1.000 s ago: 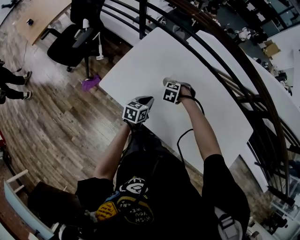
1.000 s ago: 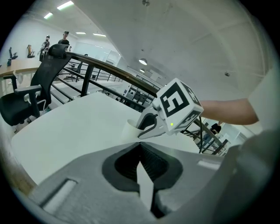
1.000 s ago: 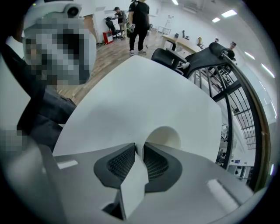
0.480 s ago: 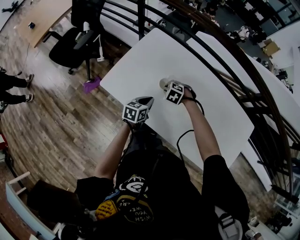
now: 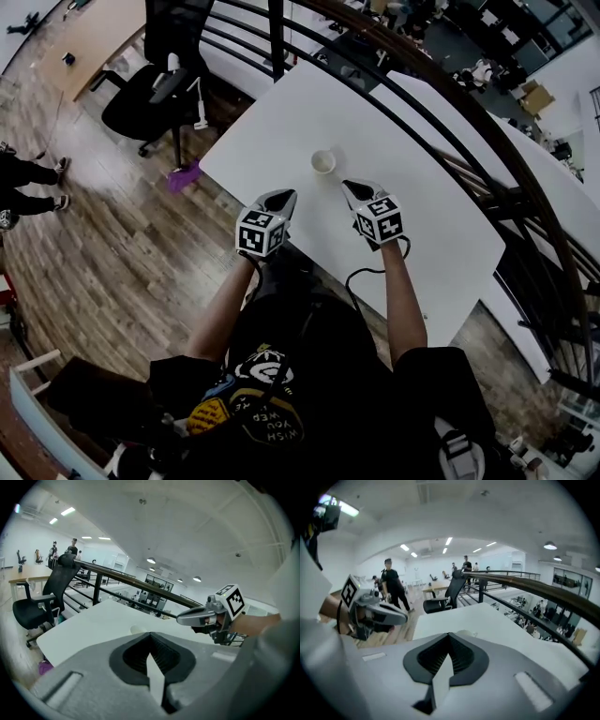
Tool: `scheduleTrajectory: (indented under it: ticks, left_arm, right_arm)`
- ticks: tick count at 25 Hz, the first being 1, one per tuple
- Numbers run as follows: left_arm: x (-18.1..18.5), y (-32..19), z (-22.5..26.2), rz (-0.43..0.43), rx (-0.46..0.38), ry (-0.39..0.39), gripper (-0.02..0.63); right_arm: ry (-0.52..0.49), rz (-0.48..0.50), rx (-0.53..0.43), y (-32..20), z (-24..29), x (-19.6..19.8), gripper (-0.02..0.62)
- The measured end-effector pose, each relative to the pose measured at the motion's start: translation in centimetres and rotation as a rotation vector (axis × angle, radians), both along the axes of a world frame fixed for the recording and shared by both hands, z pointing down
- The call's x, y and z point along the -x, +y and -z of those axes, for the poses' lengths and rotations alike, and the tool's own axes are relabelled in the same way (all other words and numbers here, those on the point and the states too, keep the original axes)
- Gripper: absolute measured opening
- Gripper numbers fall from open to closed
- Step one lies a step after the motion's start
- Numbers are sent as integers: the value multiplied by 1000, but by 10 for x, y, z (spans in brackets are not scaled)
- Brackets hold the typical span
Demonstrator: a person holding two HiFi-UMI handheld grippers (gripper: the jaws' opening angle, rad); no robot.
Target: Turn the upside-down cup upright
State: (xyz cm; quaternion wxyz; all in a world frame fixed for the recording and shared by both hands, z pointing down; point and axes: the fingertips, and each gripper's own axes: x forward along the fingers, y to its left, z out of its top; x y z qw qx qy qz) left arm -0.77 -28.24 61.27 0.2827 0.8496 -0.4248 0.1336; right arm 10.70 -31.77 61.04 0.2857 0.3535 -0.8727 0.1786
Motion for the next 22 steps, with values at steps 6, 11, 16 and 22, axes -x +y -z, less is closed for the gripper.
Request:
scheduleTrajectory:
  ticks: [6,11,16,22]
  left_arm:
    - [11,24,40,108,-116,-9,5]
    - [10,46,68,88,-192,-2,5]
    - [23,92,74,53,-188,12,5]
    - [51,145,93,17,-225,7,5]
  right_arm:
    - [-286,-181,-83,46,51,-11,2]
    - [-458,-294,-200,94,83,0,0]
    - [-411,-339,-230,151,80,29,-2]
    - [-342,-425,-260,196,91,44,-2]
